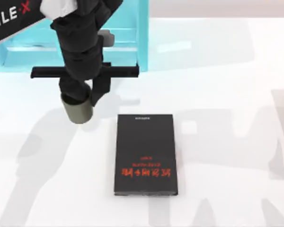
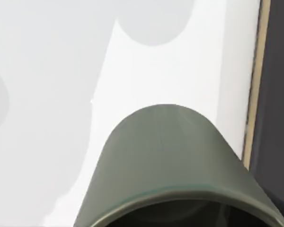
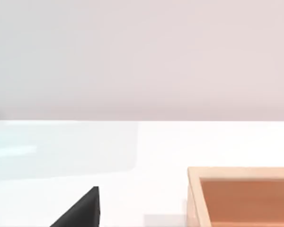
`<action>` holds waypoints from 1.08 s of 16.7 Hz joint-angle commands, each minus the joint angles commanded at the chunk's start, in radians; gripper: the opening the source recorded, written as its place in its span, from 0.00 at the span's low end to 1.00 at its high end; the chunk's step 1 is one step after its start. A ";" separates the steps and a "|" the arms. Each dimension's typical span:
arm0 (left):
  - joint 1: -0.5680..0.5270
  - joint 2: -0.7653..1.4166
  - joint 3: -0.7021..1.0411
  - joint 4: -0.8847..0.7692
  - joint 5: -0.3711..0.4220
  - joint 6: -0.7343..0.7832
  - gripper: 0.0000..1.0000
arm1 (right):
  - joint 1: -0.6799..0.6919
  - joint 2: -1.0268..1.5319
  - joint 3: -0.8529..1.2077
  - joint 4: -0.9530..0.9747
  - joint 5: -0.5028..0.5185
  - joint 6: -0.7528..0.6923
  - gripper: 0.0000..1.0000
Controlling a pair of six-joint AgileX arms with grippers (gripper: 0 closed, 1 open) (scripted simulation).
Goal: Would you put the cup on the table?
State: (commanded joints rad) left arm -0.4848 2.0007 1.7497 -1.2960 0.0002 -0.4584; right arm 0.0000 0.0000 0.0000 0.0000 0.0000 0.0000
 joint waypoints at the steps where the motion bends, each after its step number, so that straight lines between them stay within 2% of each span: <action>1: 0.047 -0.034 -0.036 0.004 0.000 0.045 0.00 | 0.000 0.000 0.000 0.000 0.000 0.000 1.00; 5: 0.149 -0.116 -0.123 0.011 -0.001 0.147 0.00 | 0.000 0.000 0.000 0.000 0.000 0.000 1.00; 11: 0.145 -0.110 -0.137 0.026 -0.003 0.154 0.00 | 0.000 0.000 0.000 0.000 0.000 0.000 1.00; 18: 0.172 -0.089 -0.327 0.244 0.000 0.173 0.00 | 0.000 0.000 0.000 0.000 0.000 0.000 1.00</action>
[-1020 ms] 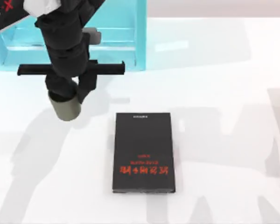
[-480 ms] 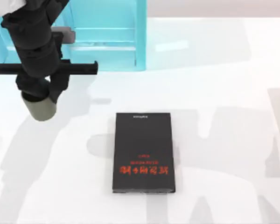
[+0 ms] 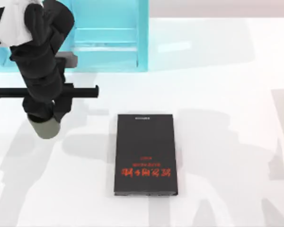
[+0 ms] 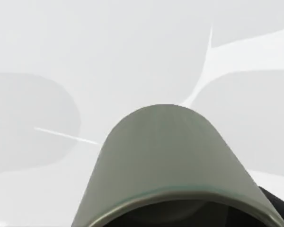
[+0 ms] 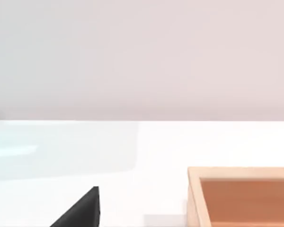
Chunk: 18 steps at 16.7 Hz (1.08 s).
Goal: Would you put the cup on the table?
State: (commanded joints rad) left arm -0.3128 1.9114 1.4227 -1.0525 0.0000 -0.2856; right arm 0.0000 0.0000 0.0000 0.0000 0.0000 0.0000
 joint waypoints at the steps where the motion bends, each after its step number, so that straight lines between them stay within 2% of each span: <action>1: 0.002 0.002 -0.012 0.013 0.000 0.001 0.00 | 0.000 0.000 0.000 0.000 0.000 0.000 1.00; 5: 0.003 0.002 -0.015 0.015 0.000 0.001 0.00 | 0.000 0.000 0.000 0.000 0.000 0.000 1.00; 18: 0.003 0.002 -0.015 0.015 0.000 0.001 0.98 | 0.000 0.000 0.000 0.000 0.000 0.000 1.00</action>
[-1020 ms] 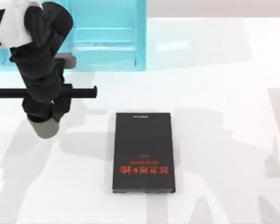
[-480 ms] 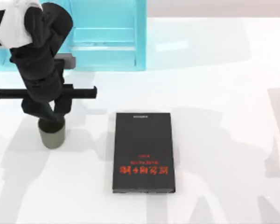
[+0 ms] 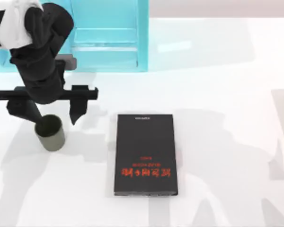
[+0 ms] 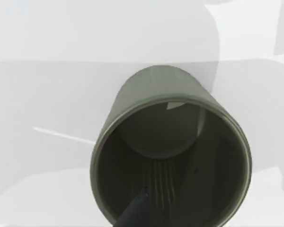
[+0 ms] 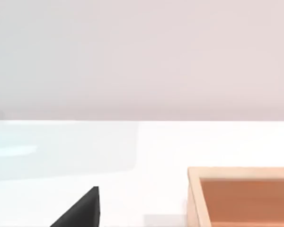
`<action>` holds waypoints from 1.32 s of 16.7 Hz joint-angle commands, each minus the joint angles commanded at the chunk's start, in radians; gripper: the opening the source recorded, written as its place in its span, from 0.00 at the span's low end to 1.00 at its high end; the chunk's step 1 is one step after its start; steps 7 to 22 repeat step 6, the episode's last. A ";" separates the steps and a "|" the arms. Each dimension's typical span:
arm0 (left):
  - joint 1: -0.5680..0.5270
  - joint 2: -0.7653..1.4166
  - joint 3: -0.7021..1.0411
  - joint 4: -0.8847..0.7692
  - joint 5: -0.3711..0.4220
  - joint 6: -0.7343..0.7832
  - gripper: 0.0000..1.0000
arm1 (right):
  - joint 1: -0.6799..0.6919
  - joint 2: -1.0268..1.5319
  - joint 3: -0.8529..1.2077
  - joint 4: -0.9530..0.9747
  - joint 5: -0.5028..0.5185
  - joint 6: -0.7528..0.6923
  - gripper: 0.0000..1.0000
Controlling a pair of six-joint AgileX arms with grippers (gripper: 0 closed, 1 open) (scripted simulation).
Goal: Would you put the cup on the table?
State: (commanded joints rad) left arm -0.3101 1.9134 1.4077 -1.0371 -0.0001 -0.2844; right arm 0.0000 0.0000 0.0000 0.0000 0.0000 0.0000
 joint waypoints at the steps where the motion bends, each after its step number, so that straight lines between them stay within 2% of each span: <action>1: 0.000 0.000 0.000 0.000 0.000 0.000 1.00 | 0.000 0.000 0.000 0.000 0.000 0.000 1.00; 22: 0.000 0.000 0.000 0.000 0.000 0.000 1.00 | 0.000 0.000 0.000 0.000 0.000 0.000 1.00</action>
